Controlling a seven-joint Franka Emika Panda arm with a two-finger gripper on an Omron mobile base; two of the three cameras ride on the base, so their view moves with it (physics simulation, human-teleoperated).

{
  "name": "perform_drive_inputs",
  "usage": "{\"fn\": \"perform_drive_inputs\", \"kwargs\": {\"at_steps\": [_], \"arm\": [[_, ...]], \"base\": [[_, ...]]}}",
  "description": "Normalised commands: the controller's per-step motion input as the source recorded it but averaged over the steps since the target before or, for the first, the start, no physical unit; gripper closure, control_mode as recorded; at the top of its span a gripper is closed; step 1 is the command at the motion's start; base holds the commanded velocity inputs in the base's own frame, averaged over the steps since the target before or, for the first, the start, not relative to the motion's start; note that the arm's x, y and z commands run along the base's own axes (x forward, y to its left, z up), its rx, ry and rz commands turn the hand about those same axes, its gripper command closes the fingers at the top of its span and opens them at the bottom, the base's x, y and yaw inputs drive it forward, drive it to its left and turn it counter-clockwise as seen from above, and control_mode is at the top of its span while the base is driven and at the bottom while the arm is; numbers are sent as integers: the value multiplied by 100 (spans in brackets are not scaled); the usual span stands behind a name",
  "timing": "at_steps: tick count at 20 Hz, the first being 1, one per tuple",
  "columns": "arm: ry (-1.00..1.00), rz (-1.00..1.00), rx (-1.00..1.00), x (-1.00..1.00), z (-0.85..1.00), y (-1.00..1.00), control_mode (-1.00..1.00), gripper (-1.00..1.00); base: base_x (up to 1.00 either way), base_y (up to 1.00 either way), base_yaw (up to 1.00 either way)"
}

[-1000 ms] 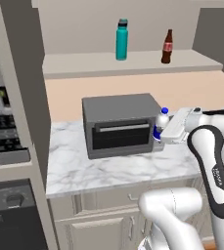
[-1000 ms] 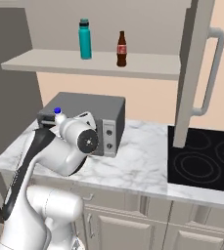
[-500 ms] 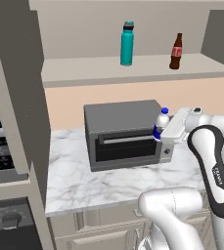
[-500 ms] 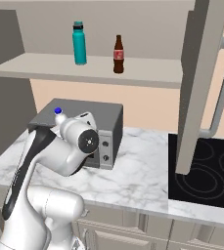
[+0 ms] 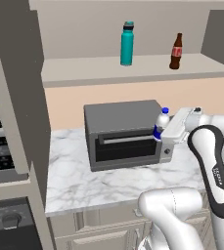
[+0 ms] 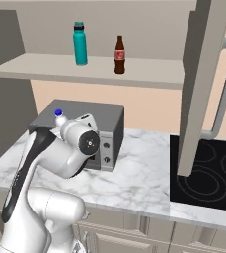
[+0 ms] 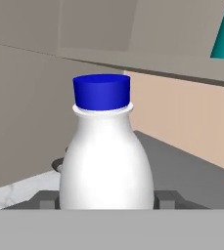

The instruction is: Pick the bottled water, bottled drink, water bottle from the counter and place them in the open cabinet.

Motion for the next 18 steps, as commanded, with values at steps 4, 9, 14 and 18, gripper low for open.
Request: {"fn": "perform_drive_inputs", "kwargs": {"at_steps": [4,9,14,18], "arm": [[0,-20,-1,-20,19,8,-100,100],[0,-23,-1,-33,36,25,-100,100],[4,-10,0,-43,45,28,-100,100],[0,-4,0,-53,44,32,-100,100]], "base": [[0,0,0],[0,0,0],[0,0,0],[0,0,0]]}}
